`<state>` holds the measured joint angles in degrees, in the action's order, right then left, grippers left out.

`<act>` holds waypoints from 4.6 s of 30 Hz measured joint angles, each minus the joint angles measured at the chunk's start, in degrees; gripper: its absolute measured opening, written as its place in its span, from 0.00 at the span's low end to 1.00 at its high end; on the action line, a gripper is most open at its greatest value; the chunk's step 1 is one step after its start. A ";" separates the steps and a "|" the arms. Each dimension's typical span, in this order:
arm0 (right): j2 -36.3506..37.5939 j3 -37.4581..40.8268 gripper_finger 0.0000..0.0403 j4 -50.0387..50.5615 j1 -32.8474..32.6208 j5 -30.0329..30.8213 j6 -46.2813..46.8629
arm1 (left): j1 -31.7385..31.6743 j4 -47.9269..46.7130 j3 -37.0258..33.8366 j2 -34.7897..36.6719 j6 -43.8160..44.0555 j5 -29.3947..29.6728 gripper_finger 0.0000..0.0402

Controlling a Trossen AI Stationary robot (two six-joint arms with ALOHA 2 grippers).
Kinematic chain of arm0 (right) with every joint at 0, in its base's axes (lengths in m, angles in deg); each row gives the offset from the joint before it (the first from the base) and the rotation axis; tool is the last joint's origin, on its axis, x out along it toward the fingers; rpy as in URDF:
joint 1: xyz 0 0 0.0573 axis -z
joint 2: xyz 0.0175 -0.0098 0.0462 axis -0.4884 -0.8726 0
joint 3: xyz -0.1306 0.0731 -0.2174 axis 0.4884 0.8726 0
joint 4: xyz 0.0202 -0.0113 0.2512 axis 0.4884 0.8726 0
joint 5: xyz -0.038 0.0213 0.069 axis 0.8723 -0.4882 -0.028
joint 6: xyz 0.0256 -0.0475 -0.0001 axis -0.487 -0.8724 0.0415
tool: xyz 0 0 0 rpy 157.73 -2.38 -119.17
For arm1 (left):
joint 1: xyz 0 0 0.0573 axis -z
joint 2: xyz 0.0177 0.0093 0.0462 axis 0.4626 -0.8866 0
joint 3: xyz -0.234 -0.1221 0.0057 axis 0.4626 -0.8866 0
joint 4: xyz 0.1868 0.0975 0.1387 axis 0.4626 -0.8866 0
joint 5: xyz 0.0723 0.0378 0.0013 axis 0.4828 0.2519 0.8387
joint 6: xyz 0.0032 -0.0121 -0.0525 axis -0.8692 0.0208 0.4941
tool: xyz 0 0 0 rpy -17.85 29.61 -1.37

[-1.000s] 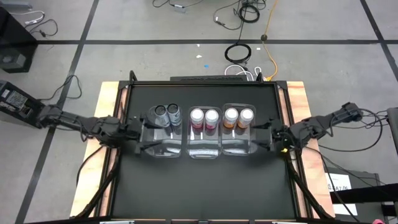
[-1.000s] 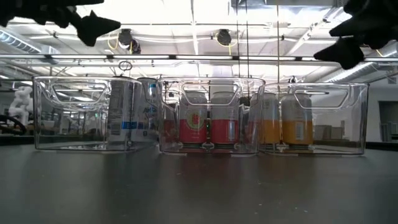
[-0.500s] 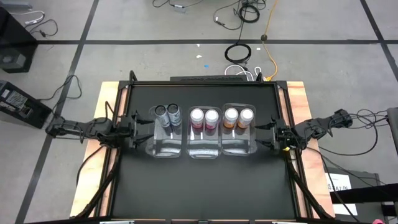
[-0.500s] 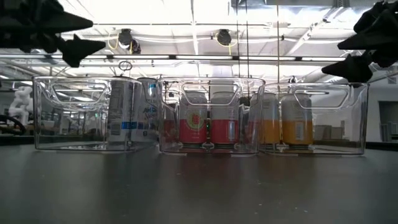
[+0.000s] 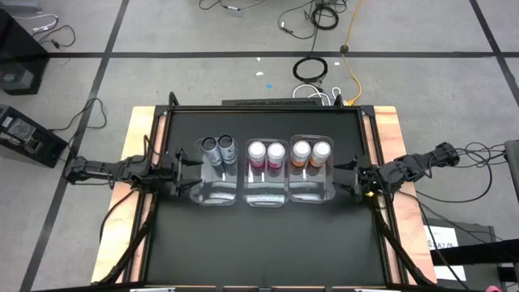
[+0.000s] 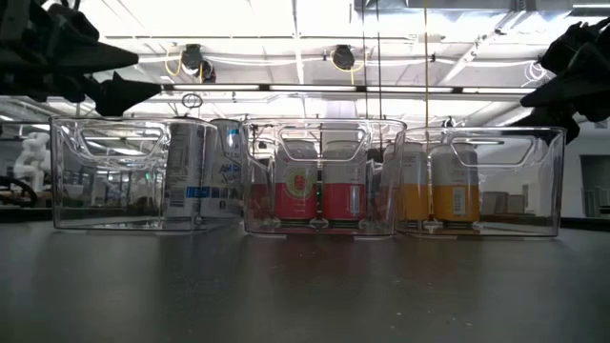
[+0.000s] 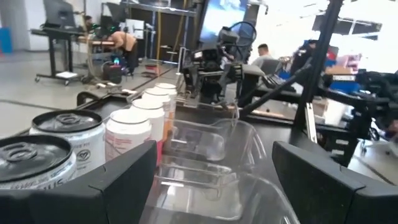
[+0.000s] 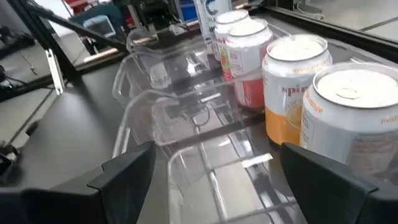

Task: Sort soda cans
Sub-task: Return to Home Position

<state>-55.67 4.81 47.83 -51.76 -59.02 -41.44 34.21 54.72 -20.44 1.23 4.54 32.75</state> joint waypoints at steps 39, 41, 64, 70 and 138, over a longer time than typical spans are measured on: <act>-0.17 8.26 0.83 -28.81 16.73 -16.07 -18.58 | 0.07 0.07 -0.09 -0.72 -1.55 -0.50 0.82; -0.06 8.26 0.83 -28.34 20.03 -20.80 -18.75 | 0.07 0.13 -0.09 -0.72 -1.55 -0.46 0.82; -0.88 8.26 0.83 -27.12 29.59 -30.19 -18.48 | 0.07 0.20 -0.13 -0.72 -1.55 -0.24 0.82; -0.91 8.26 0.83 -27.11 29.59 -30.19 -16.28 | 0.07 0.20 -0.15 -0.72 -1.55 -0.22 0.82; -0.89 8.24 0.83 -27.06 29.55 -30.17 -16.59 | 0.04 0.22 -0.15 -0.72 -1.55 -0.20 0.82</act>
<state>-56.56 13.05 20.77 -22.21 -89.18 -58.03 34.26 54.95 -20.59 0.51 2.99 32.55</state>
